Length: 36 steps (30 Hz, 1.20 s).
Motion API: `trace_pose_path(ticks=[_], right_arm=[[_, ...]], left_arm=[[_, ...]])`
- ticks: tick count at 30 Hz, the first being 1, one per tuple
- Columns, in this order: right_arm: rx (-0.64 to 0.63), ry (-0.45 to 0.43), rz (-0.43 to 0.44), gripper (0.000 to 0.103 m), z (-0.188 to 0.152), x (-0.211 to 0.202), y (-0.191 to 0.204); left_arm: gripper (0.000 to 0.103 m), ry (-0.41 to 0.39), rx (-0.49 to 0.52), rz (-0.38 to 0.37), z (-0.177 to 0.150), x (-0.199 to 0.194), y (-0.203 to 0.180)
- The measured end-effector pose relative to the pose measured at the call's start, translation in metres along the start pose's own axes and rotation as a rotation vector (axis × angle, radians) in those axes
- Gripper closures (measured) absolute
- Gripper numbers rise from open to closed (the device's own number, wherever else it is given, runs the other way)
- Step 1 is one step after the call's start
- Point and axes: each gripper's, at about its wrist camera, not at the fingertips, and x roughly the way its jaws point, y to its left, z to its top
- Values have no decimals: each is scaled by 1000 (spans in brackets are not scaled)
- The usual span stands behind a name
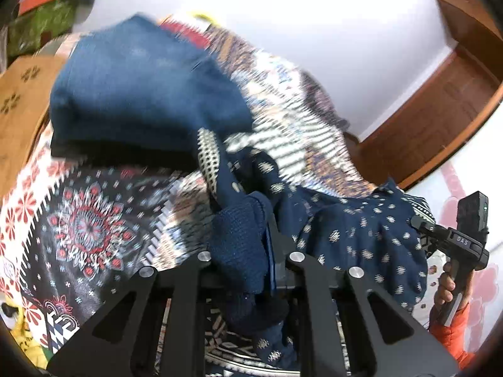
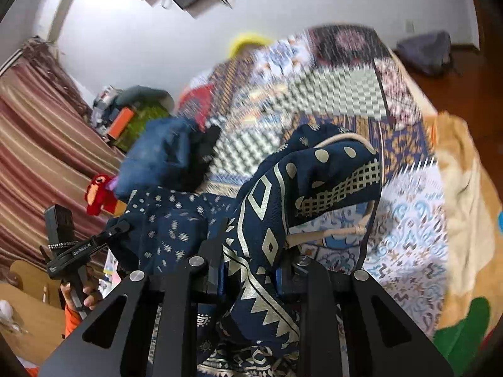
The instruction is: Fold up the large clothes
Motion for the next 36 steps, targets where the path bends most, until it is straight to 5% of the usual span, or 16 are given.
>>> trace_pose_path(ticks=[6,14,20,30,36], right_arm=[[-41,-113,-1,84,26,-41,9],[-70,-166,-51,84,68,-40,-1],[-34,-123,-117,84,88,0,-40],[32,56,-320,84,78,99,-135],[122,111,-295,83,68,103,-173]], left_arm=[[89,-88,61,-74,30,-44,-33],[90,-139,146,-61,74,-36,-74],[90,-103,166,3,100,22,-76],[89,54,254,259,92,172,-46],[88,71,312,344,83,202,-28]])
